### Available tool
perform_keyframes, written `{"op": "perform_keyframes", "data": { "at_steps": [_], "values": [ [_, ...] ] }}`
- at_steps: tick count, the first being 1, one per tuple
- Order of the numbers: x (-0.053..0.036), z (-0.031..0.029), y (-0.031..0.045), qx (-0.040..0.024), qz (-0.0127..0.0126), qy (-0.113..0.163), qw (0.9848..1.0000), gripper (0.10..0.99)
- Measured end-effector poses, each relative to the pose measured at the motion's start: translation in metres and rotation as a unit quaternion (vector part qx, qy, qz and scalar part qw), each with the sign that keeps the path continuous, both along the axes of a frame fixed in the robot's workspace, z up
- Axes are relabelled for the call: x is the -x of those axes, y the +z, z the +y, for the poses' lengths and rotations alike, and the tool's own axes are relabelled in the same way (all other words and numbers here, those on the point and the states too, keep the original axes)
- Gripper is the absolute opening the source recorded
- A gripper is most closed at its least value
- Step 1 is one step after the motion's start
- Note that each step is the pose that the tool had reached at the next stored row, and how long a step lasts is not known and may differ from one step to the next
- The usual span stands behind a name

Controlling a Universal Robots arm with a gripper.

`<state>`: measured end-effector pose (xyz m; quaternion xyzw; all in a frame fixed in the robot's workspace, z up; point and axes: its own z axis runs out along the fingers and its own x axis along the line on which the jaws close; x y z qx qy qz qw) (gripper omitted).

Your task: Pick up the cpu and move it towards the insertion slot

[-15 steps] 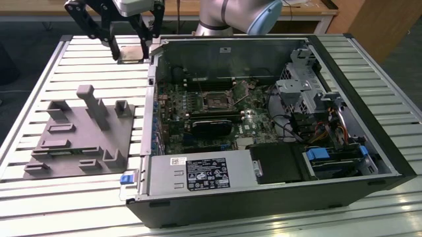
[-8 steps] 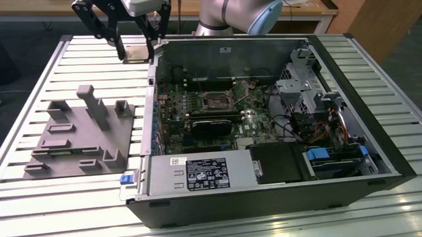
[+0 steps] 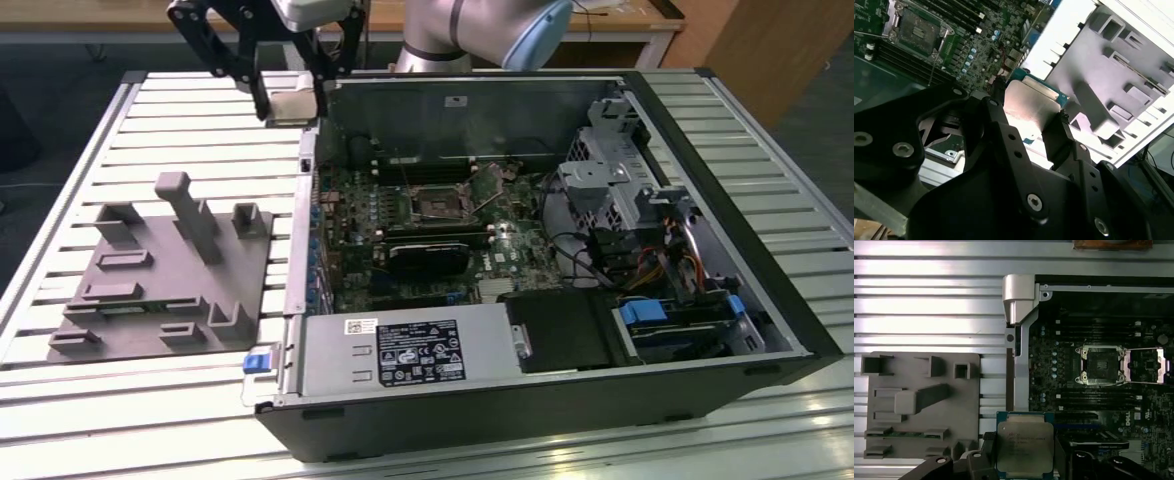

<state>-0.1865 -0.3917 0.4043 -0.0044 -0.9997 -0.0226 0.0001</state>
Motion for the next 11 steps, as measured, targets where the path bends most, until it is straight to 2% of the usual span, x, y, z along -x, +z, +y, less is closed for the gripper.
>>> {"op": "perform_keyframes", "data": {
  "at_steps": [11],
  "values": [
    [-0.0191,0.0033,-0.0001,0.0000,0.0000,0.000,1.0000,0.545]
  ]
}}
